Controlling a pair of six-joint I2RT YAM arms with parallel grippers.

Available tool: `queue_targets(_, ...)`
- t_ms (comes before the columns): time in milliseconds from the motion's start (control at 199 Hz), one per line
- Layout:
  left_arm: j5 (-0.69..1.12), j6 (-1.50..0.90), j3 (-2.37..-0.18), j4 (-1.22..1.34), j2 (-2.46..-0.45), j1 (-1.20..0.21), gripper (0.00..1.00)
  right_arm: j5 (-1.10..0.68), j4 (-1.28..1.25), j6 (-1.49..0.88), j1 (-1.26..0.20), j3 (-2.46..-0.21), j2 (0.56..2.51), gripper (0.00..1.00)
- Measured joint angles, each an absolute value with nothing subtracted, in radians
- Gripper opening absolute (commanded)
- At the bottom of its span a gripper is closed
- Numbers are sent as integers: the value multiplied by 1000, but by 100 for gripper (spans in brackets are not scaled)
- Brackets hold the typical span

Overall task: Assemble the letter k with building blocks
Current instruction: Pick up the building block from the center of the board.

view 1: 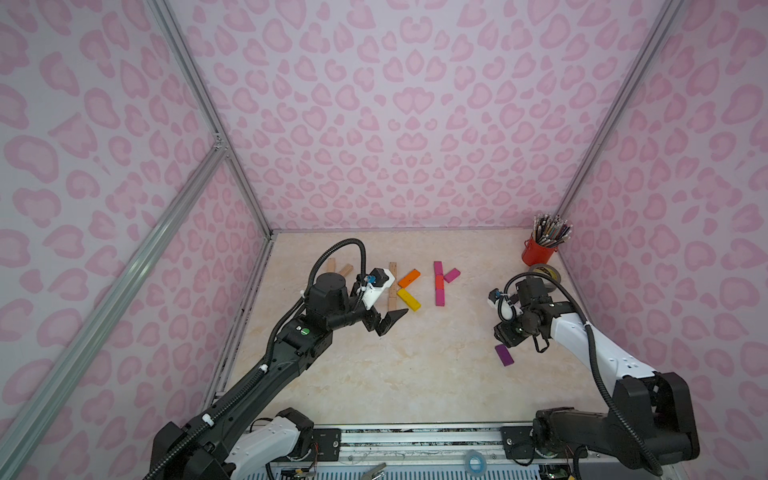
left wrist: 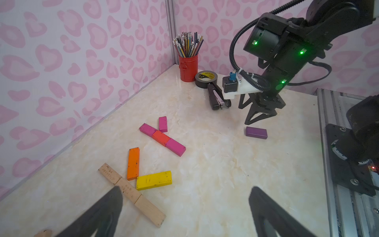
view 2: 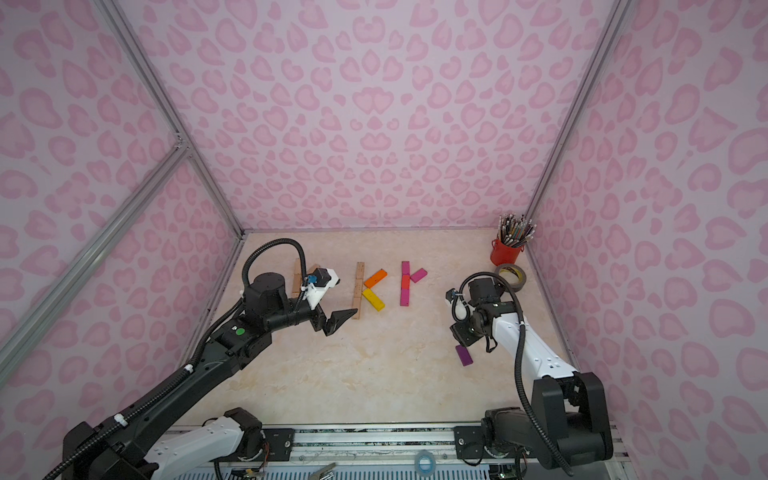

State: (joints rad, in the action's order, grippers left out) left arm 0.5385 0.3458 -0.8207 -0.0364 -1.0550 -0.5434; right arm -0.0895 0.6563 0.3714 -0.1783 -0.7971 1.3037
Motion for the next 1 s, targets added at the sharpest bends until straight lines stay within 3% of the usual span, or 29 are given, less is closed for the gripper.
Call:
queue_targets(377,512,346,-817,-38,-1055,-546,98,-22,759,385,-209,-784,1383,62)
queue_targets(678,500,353,-817,-39,-1056,-547,98,-12,760,390,-230,-800,1480,42)
queue_targets(849,495,353,-817,-40,-1059,-547,98,19,760,404,-243,-794,1496,39)
queue_targets(1005,495,361,-817,-42,-1059,-547,98,30,763,415,-249,-798,1517,25)
